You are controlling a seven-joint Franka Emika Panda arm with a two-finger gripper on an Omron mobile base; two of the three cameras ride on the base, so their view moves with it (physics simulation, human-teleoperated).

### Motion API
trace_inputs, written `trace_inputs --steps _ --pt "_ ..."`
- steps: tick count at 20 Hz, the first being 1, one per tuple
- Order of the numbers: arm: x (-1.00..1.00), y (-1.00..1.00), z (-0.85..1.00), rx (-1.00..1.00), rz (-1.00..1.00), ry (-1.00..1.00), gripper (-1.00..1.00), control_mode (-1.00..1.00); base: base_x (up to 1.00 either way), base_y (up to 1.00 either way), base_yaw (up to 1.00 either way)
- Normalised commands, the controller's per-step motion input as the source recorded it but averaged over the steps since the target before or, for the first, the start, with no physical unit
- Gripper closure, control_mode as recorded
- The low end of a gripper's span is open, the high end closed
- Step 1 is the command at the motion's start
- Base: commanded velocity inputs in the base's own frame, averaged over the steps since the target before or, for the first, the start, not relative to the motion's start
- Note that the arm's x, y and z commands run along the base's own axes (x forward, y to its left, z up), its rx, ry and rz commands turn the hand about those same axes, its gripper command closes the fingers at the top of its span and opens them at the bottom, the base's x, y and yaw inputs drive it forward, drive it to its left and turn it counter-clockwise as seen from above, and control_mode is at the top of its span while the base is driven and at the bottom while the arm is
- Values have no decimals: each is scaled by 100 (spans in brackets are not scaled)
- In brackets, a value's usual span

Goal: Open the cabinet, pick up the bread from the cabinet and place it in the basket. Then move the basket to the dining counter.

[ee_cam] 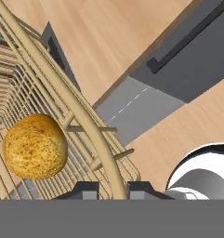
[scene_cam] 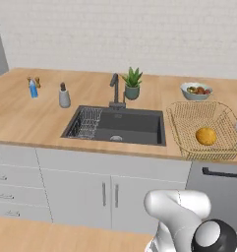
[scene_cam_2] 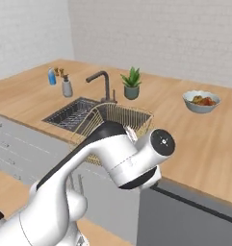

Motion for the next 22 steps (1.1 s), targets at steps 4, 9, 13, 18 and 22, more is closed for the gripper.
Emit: trace_inputs --steps 4,9,13,18,22 --pt "0 0 0 0 0 0 100 100 89 -31 0" --pt "0 0 0 0 0 0 100 100 39 -14 -19" --pt "0 0 0 0 0 0 100 100 -1 0 -23" --pt "0 0 0 0 0 0 100 100 0 -6 -26" --pt "0 0 0 0 0 0 100 100 1 -4 -33"
